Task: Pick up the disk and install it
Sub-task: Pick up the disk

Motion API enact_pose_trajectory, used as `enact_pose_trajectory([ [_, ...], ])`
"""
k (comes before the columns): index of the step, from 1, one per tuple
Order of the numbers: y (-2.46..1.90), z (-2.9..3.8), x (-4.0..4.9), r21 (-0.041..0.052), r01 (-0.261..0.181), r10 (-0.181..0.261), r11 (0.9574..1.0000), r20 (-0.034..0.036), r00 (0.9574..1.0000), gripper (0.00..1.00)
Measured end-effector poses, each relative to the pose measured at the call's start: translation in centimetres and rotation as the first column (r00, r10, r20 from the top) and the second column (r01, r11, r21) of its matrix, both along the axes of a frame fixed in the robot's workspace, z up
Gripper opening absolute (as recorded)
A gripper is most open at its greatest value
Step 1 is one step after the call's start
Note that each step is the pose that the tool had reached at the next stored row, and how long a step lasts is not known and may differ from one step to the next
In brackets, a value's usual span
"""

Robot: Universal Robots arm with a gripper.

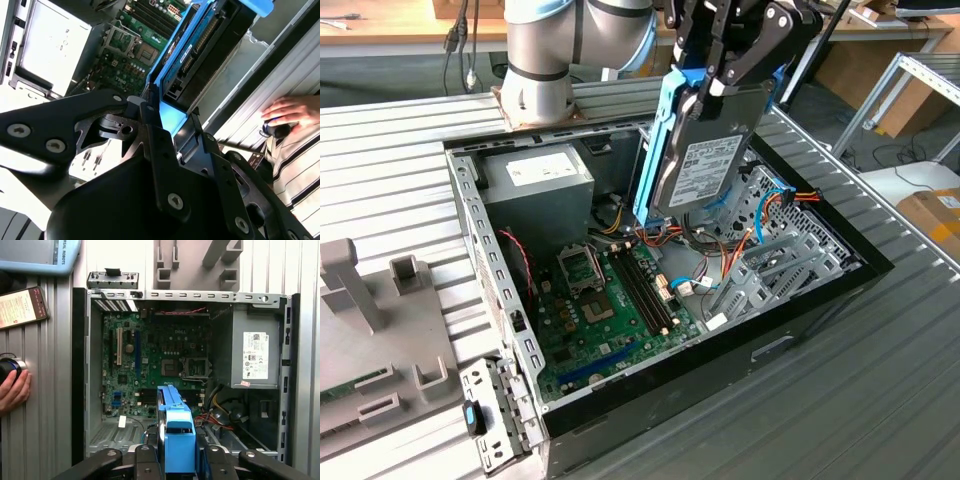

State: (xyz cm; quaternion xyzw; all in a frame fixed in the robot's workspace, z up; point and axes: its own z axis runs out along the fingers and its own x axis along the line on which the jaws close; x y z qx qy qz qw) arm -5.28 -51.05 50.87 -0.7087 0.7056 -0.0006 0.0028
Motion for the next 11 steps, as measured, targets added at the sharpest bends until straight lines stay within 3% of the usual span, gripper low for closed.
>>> enact_pose_trajectory([
  [3, -0.60, -0.06, 0.38, -0.0014, 0.000, 0.000, 1.0000, 0.0000, 1.0000, 0.36],
  [7, -2.82, -0.28, 0.95, -0.0019, 0.000, 0.000, 1.0000, 0.0000, 1.0000, 0.36],
  [8, -3.09, -0.31, 1.04, -0.0022, 0.000, 0.000, 1.0000, 0.0000, 1.0000, 0.36],
  [11, -3.22, -0.44, 1.77, -0.0072, 0.006, -0.006, 1.0000, 0.0001, 1.0000, 0.36],
])
